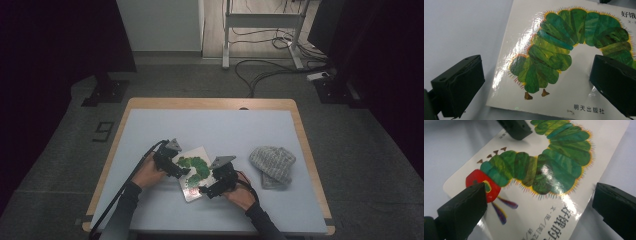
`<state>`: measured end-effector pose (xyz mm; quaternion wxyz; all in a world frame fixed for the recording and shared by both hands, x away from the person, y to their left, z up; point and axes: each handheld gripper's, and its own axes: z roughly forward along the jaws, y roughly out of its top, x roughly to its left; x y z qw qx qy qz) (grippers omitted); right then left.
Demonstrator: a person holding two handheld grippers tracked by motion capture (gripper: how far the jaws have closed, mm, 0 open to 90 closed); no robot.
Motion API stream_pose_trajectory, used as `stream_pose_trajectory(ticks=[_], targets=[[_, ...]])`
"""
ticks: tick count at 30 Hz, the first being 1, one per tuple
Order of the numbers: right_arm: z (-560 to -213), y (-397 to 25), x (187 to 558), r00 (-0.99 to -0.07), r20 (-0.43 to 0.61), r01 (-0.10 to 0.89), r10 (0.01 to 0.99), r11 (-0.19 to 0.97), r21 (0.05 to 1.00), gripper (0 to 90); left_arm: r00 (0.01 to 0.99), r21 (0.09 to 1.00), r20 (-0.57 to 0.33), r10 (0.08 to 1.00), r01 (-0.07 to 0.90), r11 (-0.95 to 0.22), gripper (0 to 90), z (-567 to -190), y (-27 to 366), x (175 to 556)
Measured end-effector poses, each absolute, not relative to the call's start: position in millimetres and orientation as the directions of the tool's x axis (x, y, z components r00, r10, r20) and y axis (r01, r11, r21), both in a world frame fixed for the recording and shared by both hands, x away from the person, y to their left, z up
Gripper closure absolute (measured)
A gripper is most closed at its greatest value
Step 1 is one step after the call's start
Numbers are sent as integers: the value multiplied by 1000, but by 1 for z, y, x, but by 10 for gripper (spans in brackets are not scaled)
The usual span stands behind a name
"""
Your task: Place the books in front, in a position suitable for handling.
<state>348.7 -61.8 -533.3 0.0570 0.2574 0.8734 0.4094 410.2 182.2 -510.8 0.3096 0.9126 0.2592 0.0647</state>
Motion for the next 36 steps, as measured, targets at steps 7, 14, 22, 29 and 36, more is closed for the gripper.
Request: stream_pose_trajectory(ticks=[7,14,22,29,36], targets=[[-533,-73,331,-866,75,379,495,551,744,0,862,598,-122,491,459,-657,0,-516,183,412],[-535,-85,322,-847,26,383,532,575,723,4,861,587,-123,493,464,-664,0,-515,184,408],[-535,-94,316,-823,6,400,567,572,716,11,867,586,-127,482,458,-669,0,-515,193,385],[-534,-107,311,-801,5,424,599,561,711,27,860,585,-140,490,471,-660,0,-515,201,356],[-533,-123,316,-773,5,452,634,546,706,32,861,565,-116,495,467,-680,0,-516,202,326]])
